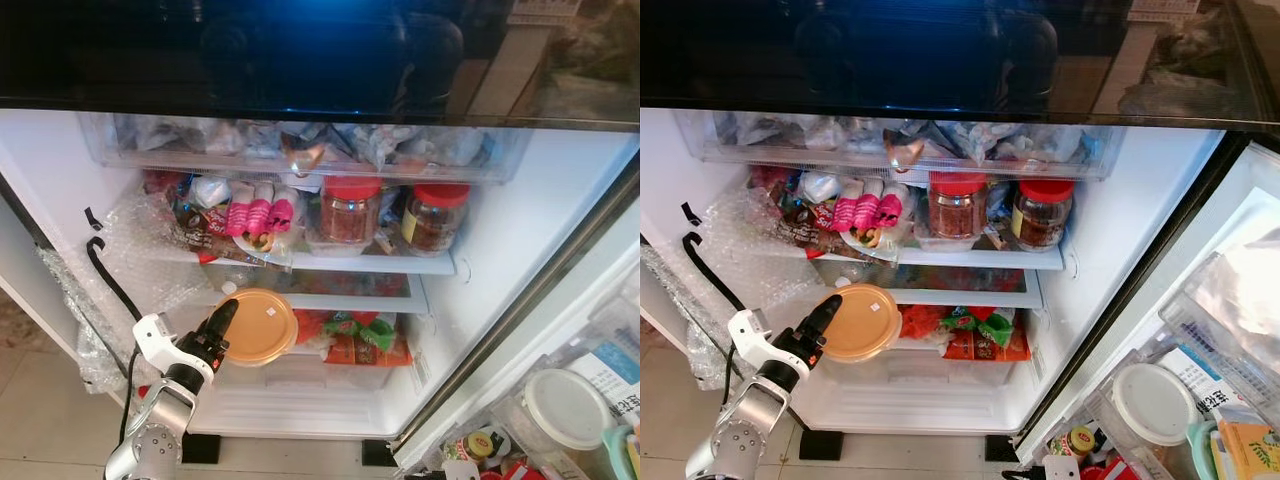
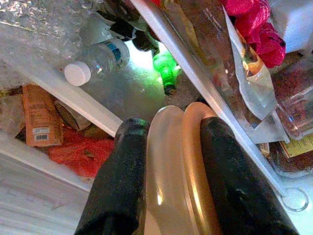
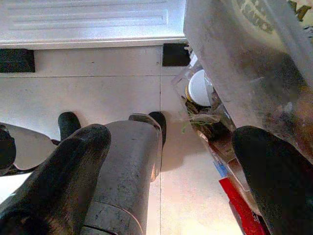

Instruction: Restocking fridge

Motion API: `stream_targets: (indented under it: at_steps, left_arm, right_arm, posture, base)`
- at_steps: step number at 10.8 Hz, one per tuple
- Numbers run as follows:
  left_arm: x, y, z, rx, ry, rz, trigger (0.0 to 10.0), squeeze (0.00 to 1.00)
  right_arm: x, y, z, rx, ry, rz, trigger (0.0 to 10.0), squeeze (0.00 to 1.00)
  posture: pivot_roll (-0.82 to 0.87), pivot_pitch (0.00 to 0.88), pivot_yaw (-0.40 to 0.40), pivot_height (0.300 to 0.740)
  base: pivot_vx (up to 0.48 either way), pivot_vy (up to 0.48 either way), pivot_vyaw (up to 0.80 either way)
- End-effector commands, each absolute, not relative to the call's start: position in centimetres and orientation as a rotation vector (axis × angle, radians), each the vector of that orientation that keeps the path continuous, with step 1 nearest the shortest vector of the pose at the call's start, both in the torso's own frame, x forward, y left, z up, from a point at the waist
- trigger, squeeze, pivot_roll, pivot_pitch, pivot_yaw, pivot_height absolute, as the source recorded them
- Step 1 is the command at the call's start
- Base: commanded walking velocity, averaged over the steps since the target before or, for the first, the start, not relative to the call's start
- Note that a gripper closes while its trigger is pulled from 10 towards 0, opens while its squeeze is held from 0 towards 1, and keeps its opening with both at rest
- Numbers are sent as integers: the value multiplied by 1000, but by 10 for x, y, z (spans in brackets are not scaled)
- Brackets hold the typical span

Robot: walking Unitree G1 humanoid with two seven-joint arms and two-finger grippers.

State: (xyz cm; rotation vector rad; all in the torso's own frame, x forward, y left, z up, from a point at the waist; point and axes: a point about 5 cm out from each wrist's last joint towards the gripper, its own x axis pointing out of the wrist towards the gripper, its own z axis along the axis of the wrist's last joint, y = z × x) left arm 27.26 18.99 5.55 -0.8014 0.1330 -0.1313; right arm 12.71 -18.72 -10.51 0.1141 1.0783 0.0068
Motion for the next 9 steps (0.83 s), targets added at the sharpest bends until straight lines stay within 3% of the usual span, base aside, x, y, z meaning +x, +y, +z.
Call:
stream_targets:
  at_steps: [1, 9]
  left_arm:
    - [275, 188, 58, -795, 120, -143, 10000, 0]
    - [276, 189, 59, -792, 109, -137, 10000, 0]
  right_arm:
    - [130, -202, -102, 76, 1058, -45, 10000, 0]
    - [130, -204, -102, 61, 1062, -74, 10000, 0]
  posture:
    - [-83, 31, -74, 740]
    - [-82, 29, -74, 740]
  base:
    - [0, 0, 0]
    - [0, 0, 0]
